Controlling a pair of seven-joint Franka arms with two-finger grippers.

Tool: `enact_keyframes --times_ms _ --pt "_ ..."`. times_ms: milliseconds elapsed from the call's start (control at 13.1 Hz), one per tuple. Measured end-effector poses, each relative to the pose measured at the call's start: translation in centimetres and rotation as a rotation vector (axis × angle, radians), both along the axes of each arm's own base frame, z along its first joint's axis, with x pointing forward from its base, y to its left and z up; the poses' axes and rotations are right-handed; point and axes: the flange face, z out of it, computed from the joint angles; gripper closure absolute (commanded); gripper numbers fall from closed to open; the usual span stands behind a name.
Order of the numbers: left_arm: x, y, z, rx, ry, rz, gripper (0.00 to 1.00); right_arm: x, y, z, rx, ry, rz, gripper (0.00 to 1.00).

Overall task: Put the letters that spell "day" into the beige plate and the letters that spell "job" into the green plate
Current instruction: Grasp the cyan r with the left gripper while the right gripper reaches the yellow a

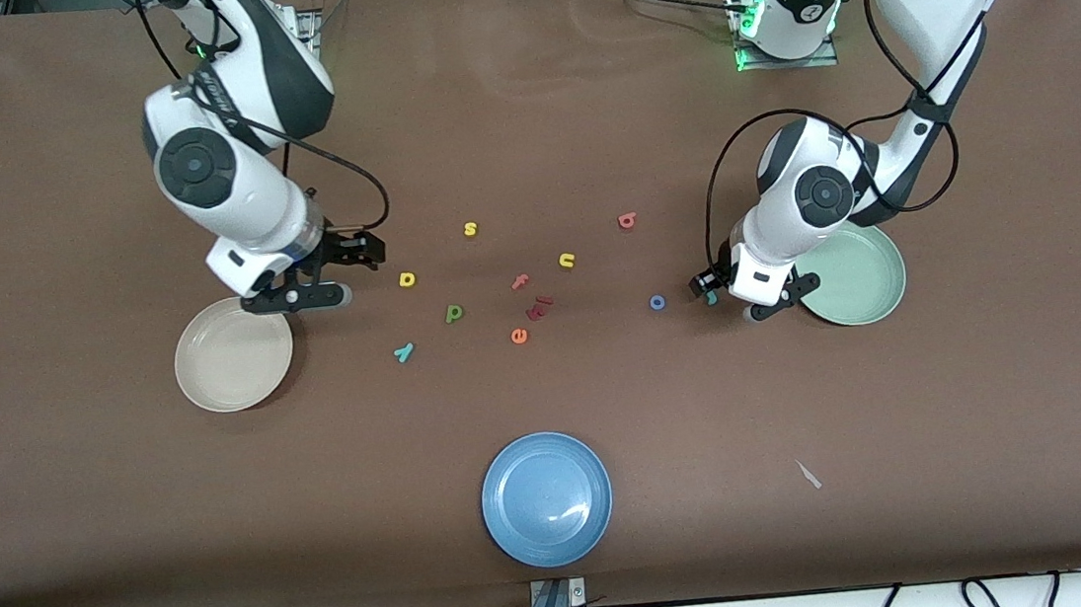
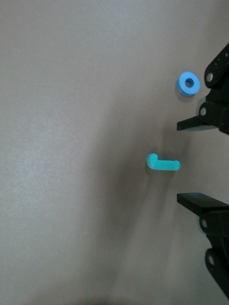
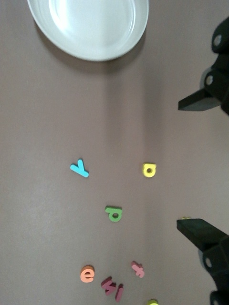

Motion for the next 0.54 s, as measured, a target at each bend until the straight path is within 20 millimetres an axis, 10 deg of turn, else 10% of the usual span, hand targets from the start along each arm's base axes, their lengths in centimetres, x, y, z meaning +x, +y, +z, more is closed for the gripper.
enact_keyframes --times_ms 536 --pt "0.0 0.7 -2.4 0.031 -0.004 -0.032 0.48 -2.4 3.7 -10.9 0.027 -0.031 -0.031 0.0"
